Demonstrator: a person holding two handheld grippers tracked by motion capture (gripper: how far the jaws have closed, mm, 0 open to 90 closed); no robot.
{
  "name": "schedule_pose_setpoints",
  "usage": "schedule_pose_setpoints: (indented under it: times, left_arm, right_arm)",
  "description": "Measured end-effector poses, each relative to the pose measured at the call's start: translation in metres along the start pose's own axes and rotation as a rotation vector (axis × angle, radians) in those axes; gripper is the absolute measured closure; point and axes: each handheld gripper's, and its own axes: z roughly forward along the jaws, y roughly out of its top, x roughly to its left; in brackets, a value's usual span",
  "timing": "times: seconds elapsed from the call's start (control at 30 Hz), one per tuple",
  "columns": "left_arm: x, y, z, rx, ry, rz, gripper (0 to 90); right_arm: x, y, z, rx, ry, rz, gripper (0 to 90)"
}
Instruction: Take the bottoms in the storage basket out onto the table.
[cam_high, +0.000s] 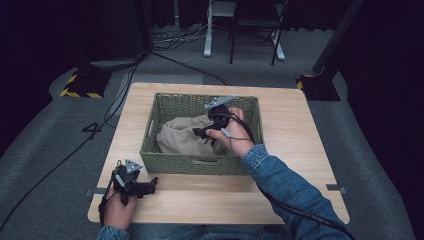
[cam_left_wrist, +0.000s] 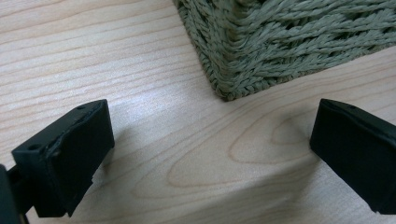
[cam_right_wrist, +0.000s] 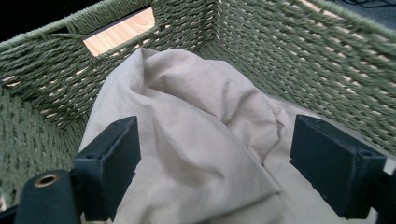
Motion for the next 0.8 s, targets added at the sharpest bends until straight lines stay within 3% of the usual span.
schedule_pose_setpoints:
  times: [0.5,0.8]
  left_arm:
    - [0.000,0.001,0.001,-0.001,0.001,-0.001,0.0]
    - [0.000,0.001,0.001,0.000,0.001,0.001,0.0]
  right_arm:
    - [0.014,-0.006,0.046,0.097,0.020,-0.031,16.2]
    - [0.008,-0.015,0.070,0.190,-0.005,-0.021,15.2]
